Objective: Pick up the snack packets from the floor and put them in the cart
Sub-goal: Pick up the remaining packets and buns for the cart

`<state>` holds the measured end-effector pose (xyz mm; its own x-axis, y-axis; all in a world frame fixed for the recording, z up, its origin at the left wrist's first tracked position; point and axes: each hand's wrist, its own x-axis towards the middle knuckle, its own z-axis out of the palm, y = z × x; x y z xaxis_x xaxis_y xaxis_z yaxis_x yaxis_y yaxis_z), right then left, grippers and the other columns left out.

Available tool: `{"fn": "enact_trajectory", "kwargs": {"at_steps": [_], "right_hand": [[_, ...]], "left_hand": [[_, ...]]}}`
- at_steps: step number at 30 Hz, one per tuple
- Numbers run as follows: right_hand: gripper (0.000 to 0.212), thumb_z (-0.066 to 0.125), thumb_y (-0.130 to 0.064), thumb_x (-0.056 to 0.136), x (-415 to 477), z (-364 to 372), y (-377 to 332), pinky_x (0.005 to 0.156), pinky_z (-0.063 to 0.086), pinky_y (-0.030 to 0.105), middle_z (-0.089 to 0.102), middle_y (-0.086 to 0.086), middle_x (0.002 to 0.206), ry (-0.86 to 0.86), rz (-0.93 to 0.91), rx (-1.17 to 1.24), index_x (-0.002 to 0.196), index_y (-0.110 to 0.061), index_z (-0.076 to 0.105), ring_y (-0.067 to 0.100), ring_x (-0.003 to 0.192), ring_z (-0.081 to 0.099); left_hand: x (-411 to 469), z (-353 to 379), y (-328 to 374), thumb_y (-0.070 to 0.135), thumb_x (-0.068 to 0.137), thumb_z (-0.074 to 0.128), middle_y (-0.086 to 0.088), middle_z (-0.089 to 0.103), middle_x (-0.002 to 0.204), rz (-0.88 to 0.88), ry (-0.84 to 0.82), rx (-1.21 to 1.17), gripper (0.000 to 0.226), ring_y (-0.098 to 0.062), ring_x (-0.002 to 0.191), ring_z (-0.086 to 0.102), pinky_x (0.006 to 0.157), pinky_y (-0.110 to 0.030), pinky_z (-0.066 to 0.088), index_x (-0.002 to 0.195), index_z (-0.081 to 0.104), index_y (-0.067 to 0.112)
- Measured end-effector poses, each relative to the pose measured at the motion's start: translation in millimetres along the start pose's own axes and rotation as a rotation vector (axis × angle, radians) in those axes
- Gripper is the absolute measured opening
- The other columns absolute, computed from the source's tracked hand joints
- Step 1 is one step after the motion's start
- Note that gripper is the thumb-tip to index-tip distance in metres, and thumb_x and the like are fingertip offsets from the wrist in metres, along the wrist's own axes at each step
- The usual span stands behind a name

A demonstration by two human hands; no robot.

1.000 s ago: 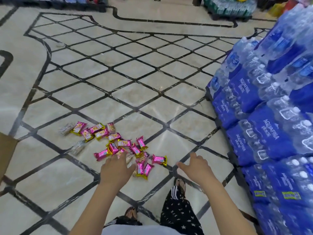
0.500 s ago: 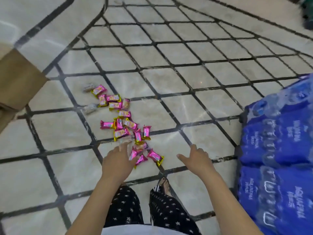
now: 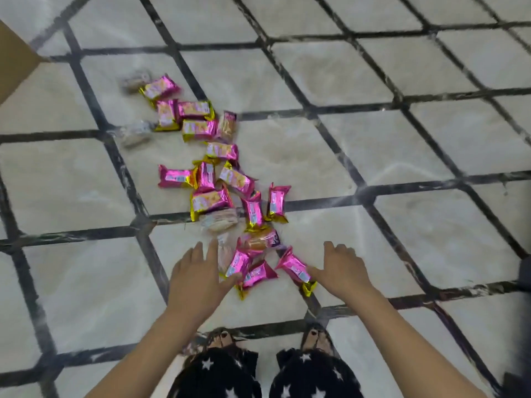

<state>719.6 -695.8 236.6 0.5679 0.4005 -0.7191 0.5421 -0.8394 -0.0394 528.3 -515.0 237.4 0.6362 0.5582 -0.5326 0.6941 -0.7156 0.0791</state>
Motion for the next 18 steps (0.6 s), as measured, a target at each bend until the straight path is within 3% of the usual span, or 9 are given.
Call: {"fn": "enact_trajectory", "kwargs": {"at_steps": [3,5,7,9,12,18], "right_hand": [[0.073,0.046,-0.067,0.089,82,72,1,0.093,0.043,0.037,0.05,0.013,0.133,0.022,-0.039,-0.085,0.138,-0.014,0.037,0.03,0.12,0.048],[0.077,0.046,-0.069,0.088,127,118,6,0.096,0.042,0.038,0.049,0.013,0.135,0.022,-0.055,-0.133,0.141,-0.013,0.034,0.03,0.123,0.046],[0.084,0.047,-0.073,0.084,162,157,13,0.097,0.042,0.039,0.047,0.012,0.137,0.016,-0.064,-0.155,0.142,-0.014,0.033,0.03,0.124,0.046],[0.091,0.047,-0.08,0.078,187,189,22,0.097,0.043,0.038,0.048,0.01,0.137,0.007,-0.066,-0.129,0.142,-0.016,0.034,0.029,0.124,0.047],[0.098,0.049,-0.086,0.07,205,217,32,0.095,0.045,0.036,0.051,0.006,0.135,0.024,-0.103,-0.084,0.141,-0.02,0.037,0.026,0.121,0.049],[0.082,0.06,-0.078,0.071,199,240,44,0.085,0.046,0.034,0.057,0.004,0.119,0.111,-0.118,-0.066,0.125,-0.018,0.047,0.024,0.111,0.053]], "left_hand": [[64,84,-17,0.077,0.081,0.046,-0.012,0.045,0.146,0.019,0.06,-0.025,0.095,-0.03,0.132,0.045,0.103,-0.041,0.043,0.153,0.025,0.017],[97,135,-27,0.088,0.072,0.037,-0.009,0.05,0.142,0.025,0.086,-0.024,0.106,-0.028,0.128,0.049,0.099,-0.04,0.046,0.152,0.028,0.018],[120,180,-35,0.095,0.063,0.024,-0.009,0.049,0.144,0.057,0.117,-0.055,0.119,-0.027,0.131,0.047,0.102,-0.04,0.045,0.153,0.025,0.016],[133,216,-39,0.096,0.063,0.026,-0.009,0.049,0.144,0.103,0.155,-0.128,0.124,-0.027,0.131,0.047,0.102,-0.04,0.045,0.154,0.02,0.013],[138,246,-39,0.097,0.062,0.03,-0.008,0.051,0.139,0.11,0.223,-0.215,0.125,-0.027,0.124,0.05,0.099,-0.04,0.046,0.155,0.017,0.015],[131,258,-16,0.093,0.062,0.045,-0.009,0.054,0.124,0.017,0.263,-0.193,0.114,-0.028,0.111,0.053,0.09,-0.039,0.05,0.143,0.041,0.014]]}}
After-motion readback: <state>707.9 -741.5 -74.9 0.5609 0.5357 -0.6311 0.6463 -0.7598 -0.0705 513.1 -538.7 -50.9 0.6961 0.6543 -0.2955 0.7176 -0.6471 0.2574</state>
